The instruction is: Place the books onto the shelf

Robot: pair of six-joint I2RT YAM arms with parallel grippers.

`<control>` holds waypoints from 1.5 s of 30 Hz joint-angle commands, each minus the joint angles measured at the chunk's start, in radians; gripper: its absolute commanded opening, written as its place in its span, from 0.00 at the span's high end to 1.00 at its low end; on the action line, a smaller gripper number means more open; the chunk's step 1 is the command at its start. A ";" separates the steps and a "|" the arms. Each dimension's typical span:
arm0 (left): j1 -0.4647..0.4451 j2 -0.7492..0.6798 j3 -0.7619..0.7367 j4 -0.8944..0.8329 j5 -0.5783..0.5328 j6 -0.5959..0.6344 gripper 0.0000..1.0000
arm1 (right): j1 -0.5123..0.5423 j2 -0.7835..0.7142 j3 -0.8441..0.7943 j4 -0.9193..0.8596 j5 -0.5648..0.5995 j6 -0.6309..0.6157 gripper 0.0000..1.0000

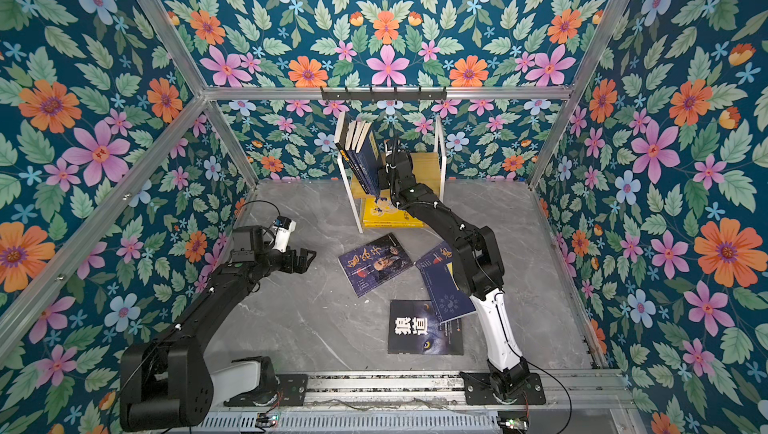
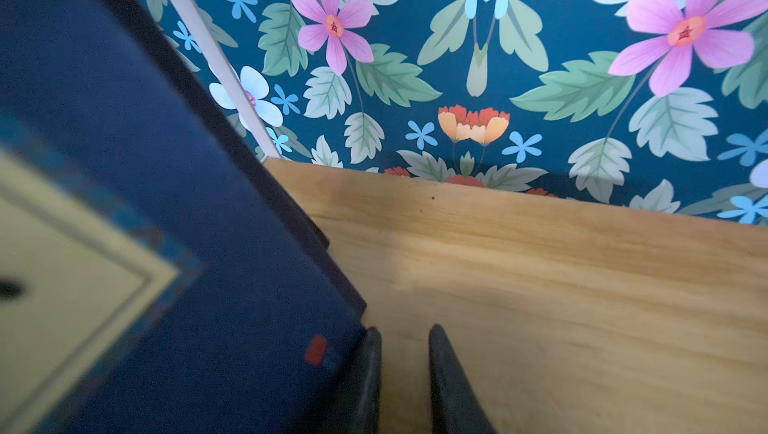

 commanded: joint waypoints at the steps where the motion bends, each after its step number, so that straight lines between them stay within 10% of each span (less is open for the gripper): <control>1: -0.001 -0.009 0.009 0.002 0.007 0.000 0.00 | 0.002 0.012 0.016 -0.075 0.008 0.010 0.78; 14: -0.002 -0.006 0.001 0.010 0.006 0.004 0.00 | -0.036 -0.179 -0.096 -0.049 -0.090 -0.054 0.69; 30: -0.002 -0.023 0.002 0.007 0.010 0.004 0.00 | -0.011 0.083 0.480 -0.229 -0.295 -0.013 0.69; 45: -0.002 -0.017 -0.002 0.010 0.012 0.007 0.00 | 0.016 0.036 0.453 -0.266 -0.200 -0.103 0.69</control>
